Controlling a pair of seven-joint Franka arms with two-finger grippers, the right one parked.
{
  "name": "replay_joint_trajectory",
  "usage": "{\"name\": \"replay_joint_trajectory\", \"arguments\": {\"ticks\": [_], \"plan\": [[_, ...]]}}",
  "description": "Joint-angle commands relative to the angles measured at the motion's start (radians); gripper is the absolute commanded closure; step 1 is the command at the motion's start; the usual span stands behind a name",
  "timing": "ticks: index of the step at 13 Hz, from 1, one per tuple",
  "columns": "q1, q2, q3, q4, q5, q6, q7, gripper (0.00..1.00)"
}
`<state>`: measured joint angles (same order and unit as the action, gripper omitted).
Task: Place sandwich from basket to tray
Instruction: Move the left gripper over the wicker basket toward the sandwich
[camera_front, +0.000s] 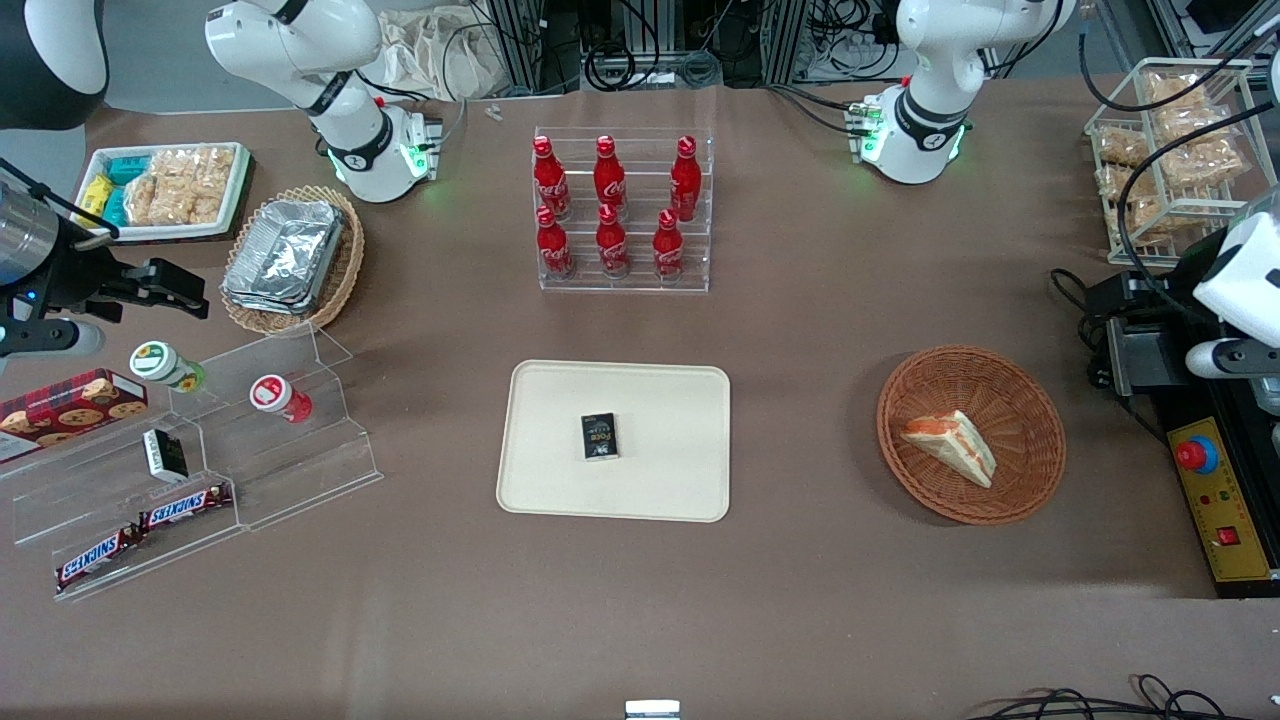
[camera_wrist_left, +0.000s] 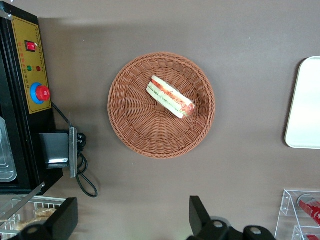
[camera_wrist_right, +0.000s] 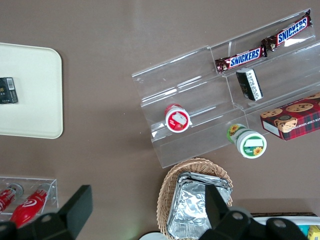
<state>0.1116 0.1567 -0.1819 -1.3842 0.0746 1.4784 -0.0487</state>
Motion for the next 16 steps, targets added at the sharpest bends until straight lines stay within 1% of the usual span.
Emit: {"name": "replay_joint_trajectory", "arguments": {"ticks": [1,5,8,11,12,13,14,16], "plan": [[0.007,0.000,-0.007,0.017,-0.007,-0.007,0.015,0.00],[0.005,0.027,-0.007,0.004,-0.004,0.006,0.012,0.00],[-0.010,0.087,-0.011,-0.001,-0.009,0.014,0.009,0.00],[-0.020,0.095,-0.011,-0.096,-0.018,0.011,0.015,0.01],[-0.020,0.099,-0.011,-0.111,-0.010,0.026,0.015,0.01],[-0.018,0.119,-0.011,-0.114,-0.013,0.077,-0.005,0.01],[-0.020,0.148,-0.011,-0.122,-0.019,0.127,-0.079,0.01],[-0.021,0.178,-0.011,-0.191,-0.010,0.296,-0.285,0.01]]}}
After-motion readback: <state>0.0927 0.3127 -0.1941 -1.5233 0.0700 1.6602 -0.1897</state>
